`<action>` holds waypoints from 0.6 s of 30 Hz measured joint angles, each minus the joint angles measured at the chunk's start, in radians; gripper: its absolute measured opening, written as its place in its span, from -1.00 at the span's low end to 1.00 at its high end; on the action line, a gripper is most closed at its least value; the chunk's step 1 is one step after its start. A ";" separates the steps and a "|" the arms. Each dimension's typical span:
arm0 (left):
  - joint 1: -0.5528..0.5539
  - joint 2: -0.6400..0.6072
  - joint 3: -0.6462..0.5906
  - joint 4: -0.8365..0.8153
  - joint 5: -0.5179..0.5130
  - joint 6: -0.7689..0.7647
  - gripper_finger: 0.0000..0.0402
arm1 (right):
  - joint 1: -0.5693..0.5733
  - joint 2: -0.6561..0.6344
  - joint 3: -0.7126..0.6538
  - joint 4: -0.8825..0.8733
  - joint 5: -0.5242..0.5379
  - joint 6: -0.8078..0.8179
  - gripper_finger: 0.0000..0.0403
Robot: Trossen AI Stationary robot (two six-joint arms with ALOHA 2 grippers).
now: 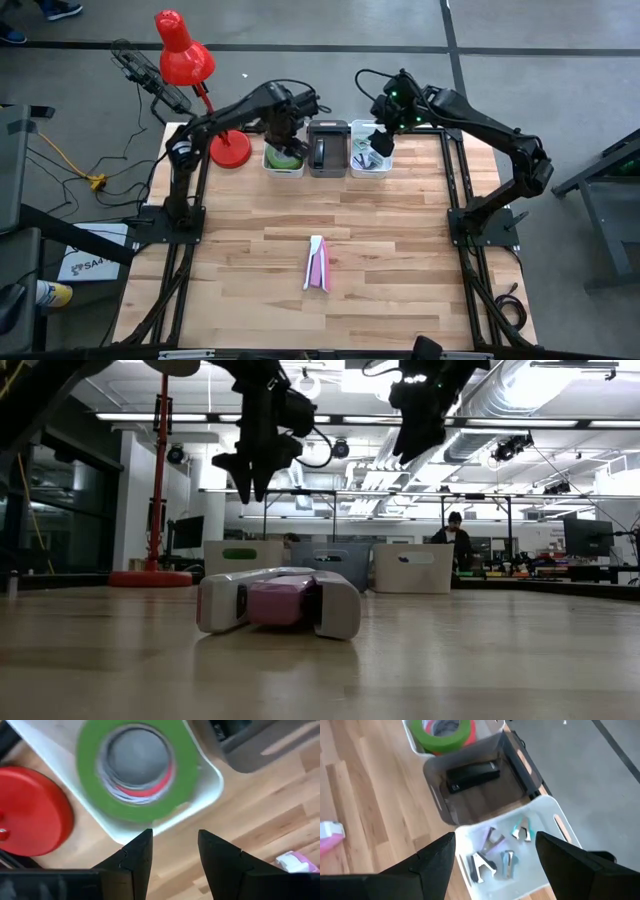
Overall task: Pick and place Stapler, Stapler remover, tape
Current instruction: Put the pink stapler into the black bin
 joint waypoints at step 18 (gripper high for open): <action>-0.247 0.000 -0.001 0.002 -0.026 -0.376 0.41 | -0.105 -0.002 0.000 -0.093 -0.081 -0.048 0.33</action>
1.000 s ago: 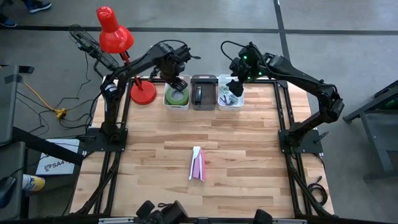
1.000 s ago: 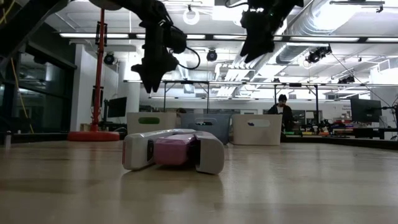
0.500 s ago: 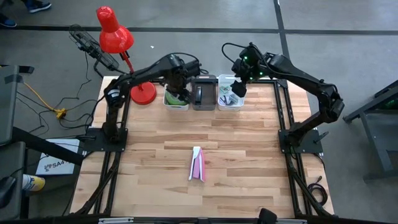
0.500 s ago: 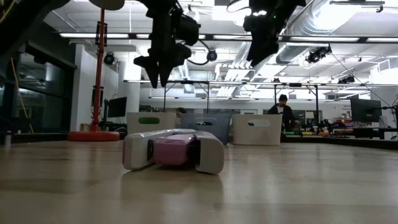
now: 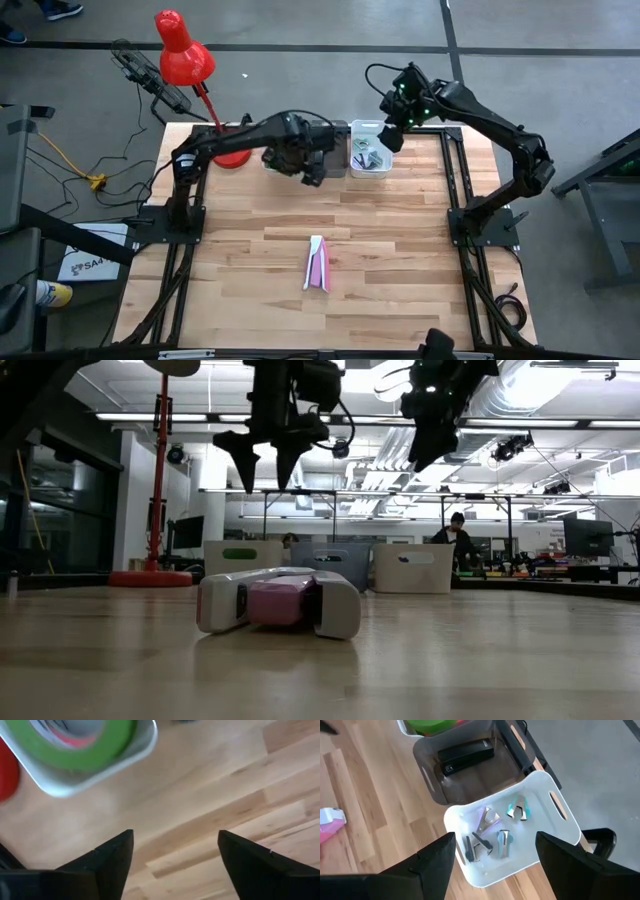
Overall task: Pick and place Stapler, Stapler remover, tape
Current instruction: Put the pink stapler into the black bin
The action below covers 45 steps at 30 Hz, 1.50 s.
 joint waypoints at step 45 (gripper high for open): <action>-0.410 0.296 -0.001 0.333 0.194 -0.715 0.91 | -0.006 -0.411 0.000 -0.264 0.034 0.048 0.33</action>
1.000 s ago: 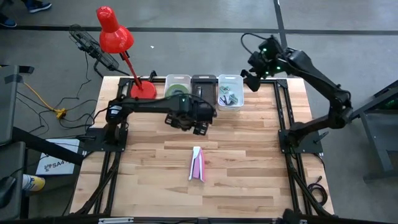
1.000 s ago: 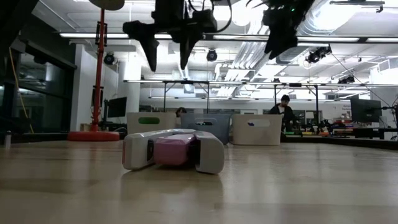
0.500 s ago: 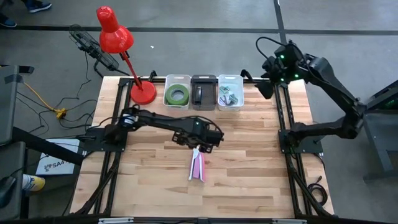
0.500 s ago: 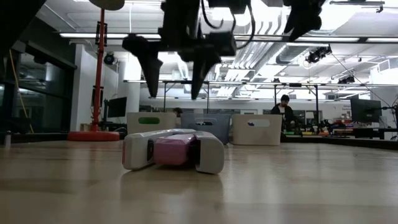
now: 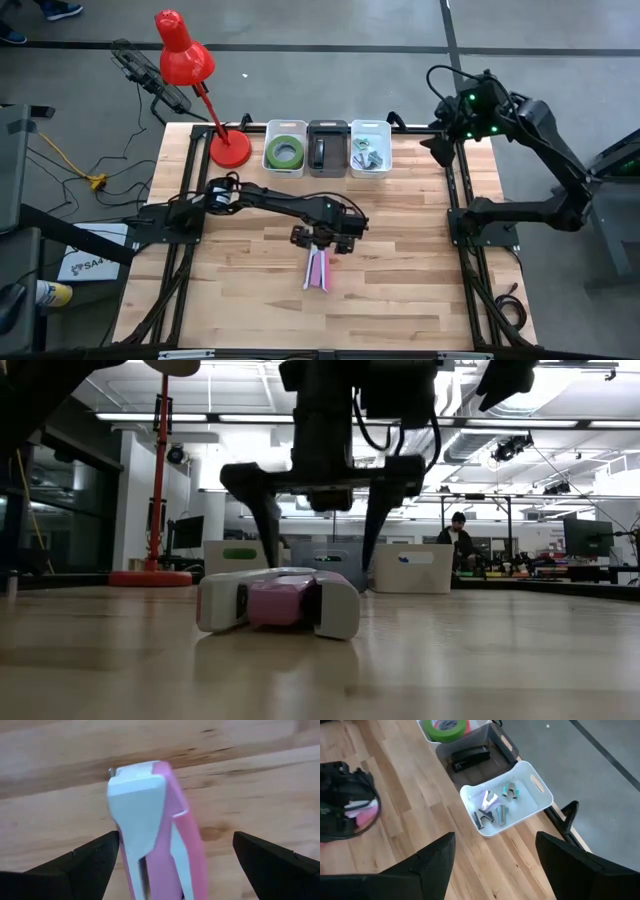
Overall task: Pick and place Stapler, Stapler remover, tape
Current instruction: Put the pink stapler into the black bin
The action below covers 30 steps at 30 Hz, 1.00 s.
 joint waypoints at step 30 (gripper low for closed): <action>-0.114 0.009 -0.108 0.120 0.047 -0.130 0.91 | 0.001 -0.009 0.000 0.007 -0.034 0.007 0.33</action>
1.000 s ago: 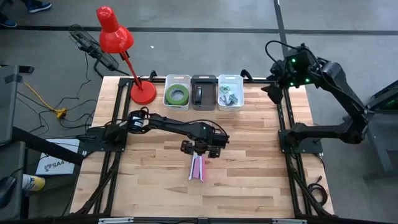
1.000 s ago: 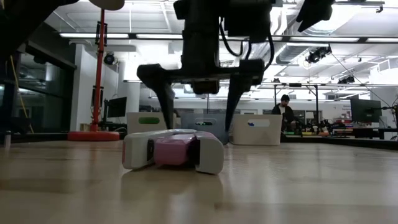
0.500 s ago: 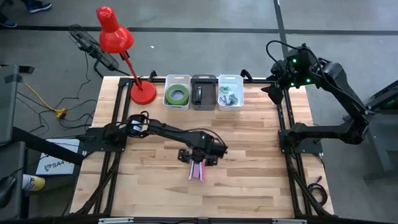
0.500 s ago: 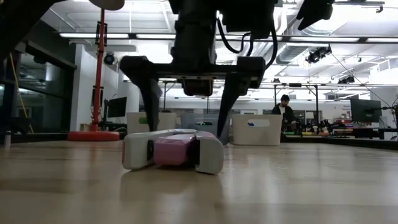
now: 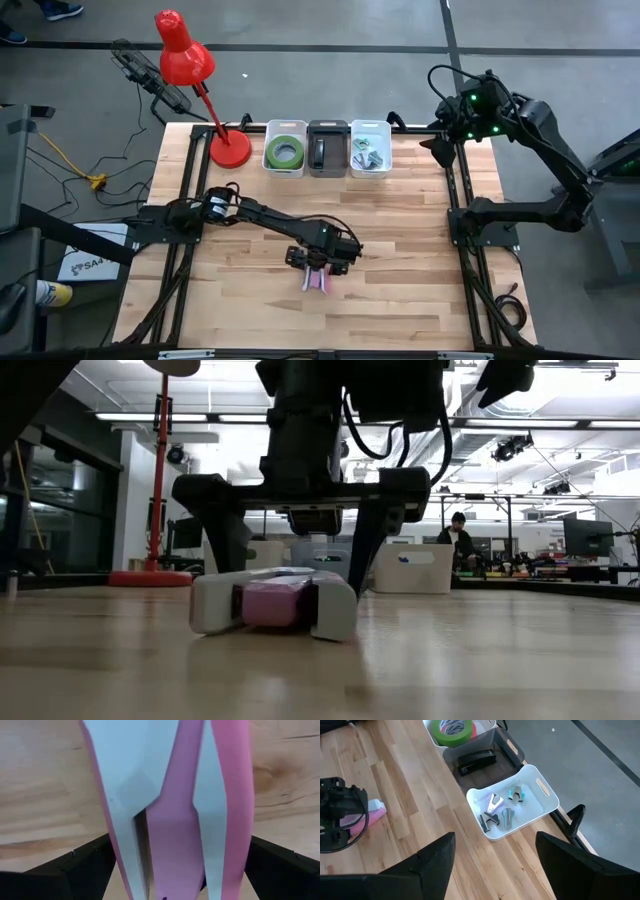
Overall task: Pick and place Stapler, Stapler remover, tape
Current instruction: Put the pink stapler into the black bin
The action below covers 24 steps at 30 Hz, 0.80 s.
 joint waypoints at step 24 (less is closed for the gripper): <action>0.003 0.000 -0.012 -0.011 0.022 0.071 0.10 | 0.000 0.000 0.000 0.008 0.000 -0.005 0.33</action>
